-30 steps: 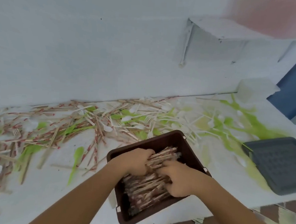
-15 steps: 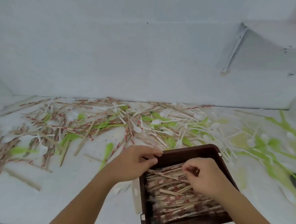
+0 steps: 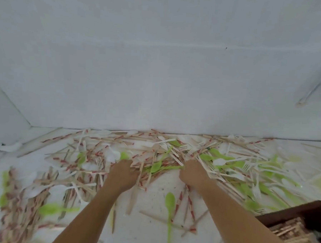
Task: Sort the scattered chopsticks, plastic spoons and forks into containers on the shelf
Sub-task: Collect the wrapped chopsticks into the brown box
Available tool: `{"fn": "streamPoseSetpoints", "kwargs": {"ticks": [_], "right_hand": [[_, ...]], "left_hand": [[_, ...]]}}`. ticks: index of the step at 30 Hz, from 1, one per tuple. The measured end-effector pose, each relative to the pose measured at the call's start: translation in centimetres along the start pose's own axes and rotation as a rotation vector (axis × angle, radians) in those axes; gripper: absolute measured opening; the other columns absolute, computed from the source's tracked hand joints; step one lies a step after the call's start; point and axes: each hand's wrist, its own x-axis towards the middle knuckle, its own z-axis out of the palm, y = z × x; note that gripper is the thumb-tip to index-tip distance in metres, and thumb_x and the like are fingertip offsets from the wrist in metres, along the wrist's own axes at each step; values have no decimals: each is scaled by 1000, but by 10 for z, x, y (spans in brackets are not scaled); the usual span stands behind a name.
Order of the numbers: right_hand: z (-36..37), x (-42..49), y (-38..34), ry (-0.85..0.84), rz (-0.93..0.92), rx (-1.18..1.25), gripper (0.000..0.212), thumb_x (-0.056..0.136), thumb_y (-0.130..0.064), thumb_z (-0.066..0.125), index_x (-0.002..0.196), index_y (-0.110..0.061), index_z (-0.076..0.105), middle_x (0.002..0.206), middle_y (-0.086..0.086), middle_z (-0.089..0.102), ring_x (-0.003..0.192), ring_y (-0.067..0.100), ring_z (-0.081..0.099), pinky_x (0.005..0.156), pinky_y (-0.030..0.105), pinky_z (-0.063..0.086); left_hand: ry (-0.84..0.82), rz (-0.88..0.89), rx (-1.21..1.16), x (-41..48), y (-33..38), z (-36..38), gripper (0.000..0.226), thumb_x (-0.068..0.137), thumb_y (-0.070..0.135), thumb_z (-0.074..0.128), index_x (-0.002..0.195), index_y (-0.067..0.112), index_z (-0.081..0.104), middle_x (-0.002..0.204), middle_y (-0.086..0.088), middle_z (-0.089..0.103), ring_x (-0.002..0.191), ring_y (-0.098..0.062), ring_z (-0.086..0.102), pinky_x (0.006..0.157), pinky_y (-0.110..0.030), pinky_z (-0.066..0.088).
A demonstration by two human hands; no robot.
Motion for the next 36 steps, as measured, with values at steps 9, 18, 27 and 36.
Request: {"fn": "streamPoseSetpoints", "kwargs": {"ticks": [9, 18, 27, 36], "right_hand": [[40, 27, -23, 161, 308, -210, 40, 91, -19, 61, 131, -15, 53, 132, 6, 52, 122, 23, 56, 98, 32, 52], [32, 33, -25, 116, 376, -120, 26, 87, -21, 58, 112, -18, 57, 118, 2, 52, 109, 23, 56, 90, 33, 52], [-7, 39, -25, 252, 388, 456, 11, 85, -3, 57, 92, 4, 62, 85, 19, 63, 65, 23, 48, 60, 32, 38], [-24, 26, -25, 233, 400, 515, 20, 98, -23, 49, 81, -12, 49, 74, 4, 49, 58, 20, 40, 55, 29, 31]], "left_hand": [[-22, 143, 326, 52, -21, 26, 75, 85, 83, 43, 134, 28, 53, 136, 4, 52, 131, -28, 40, 107, -51, 34], [-132, 248, 119, 76, -15, 12, 14, 95, 31, 52, 90, 20, 44, 81, 5, 48, 80, -20, 55, 68, -32, 41], [-178, 321, -207, 101, -22, -33, 19, 104, 32, 54, 102, 19, 40, 82, -3, 56, 70, -19, 56, 55, -33, 40], [-152, 387, 37, 112, -43, -43, 12, 107, 28, 44, 99, 23, 36, 93, 2, 48, 79, -18, 52, 70, -36, 45]]}}
